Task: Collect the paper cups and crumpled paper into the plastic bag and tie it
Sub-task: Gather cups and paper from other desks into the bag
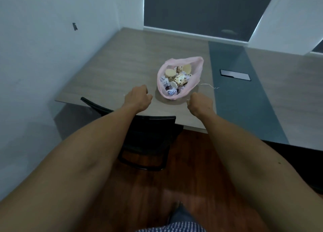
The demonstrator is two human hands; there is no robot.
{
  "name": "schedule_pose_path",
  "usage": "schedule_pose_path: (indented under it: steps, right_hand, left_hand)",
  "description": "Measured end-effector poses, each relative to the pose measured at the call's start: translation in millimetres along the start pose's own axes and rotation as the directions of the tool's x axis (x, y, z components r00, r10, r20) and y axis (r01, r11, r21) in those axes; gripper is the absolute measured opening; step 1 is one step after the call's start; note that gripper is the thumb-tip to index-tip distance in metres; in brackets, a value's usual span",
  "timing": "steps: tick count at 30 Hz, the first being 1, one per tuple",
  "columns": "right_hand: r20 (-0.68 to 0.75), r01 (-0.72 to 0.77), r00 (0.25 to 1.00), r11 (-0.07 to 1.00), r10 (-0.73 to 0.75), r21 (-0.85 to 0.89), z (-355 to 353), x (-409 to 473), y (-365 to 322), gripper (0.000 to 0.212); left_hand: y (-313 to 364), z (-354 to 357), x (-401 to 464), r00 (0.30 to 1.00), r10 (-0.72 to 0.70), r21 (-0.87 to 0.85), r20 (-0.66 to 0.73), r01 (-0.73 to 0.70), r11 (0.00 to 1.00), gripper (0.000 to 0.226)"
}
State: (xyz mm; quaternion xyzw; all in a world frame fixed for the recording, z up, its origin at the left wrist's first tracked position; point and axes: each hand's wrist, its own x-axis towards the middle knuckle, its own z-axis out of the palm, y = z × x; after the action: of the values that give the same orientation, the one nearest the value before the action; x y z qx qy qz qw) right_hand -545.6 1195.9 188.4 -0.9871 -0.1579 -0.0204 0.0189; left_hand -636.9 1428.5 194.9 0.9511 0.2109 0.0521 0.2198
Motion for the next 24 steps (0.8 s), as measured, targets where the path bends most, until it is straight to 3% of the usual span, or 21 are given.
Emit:
schedule_pose_path:
  steps: [10, 16, 24]
  right_hand:
    - [-0.016, 0.052, 0.999, 0.993, -0.050, 0.103, 23, 109, 50, 0.025]
    - [0.078, 0.043, 0.993, 0.888, -0.089, 0.458, 49, 212, 83, 0.051]
    - [0.171, -0.090, 0.985, 0.782, -0.021, 0.617, 97, 324, 112, 0.054]
  left_hand:
    - [42, 45, 89, 0.999, 0.039, 0.000, 0.035, -0.039, 0.999, 0.035]
    - [67, 84, 175, 0.998, 0.001, -0.022, 0.058, 0.000, 1.000, 0.036]
    - [75, 138, 266, 0.996, -0.077, -0.008, 0.035, 0.078, 0.997, 0.050]
